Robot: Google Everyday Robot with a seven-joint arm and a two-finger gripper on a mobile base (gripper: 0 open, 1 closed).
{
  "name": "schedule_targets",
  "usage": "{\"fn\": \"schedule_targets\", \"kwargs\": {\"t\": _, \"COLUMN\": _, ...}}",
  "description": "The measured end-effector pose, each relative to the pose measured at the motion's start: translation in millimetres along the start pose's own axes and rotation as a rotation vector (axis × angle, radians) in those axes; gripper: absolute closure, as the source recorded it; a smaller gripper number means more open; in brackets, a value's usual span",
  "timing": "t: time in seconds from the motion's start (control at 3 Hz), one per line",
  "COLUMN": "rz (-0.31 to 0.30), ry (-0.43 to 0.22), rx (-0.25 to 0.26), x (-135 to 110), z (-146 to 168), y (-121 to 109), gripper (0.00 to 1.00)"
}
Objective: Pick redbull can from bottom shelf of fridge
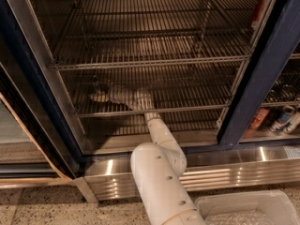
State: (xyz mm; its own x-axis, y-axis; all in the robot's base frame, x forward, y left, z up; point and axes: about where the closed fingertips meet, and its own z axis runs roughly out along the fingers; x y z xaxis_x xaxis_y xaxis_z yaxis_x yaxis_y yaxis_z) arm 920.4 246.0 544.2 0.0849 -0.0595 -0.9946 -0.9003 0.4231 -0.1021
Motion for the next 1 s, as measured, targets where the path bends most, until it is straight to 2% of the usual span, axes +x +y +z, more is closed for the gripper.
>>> {"fn": "schedule_targets", "kwargs": {"t": 0.33, "rz": 0.002, "ry": -0.005, "rx": -0.007, "x": -1.6, "z": 3.9, "y": 1.6, "gripper": 0.28}}
{"fn": "schedule_targets", "kwargs": {"t": 0.67, "rz": 0.001, "ry": -0.014, "rx": -0.015, "x": -4.5, "z": 6.8, "y": 3.4, "gripper": 0.40}}
{"fn": "schedule_targets", "kwargs": {"t": 1.0, "rz": 0.001, "ry": -0.014, "rx": -0.015, "x": -4.7, "z": 6.8, "y": 3.3, "gripper": 0.59}}
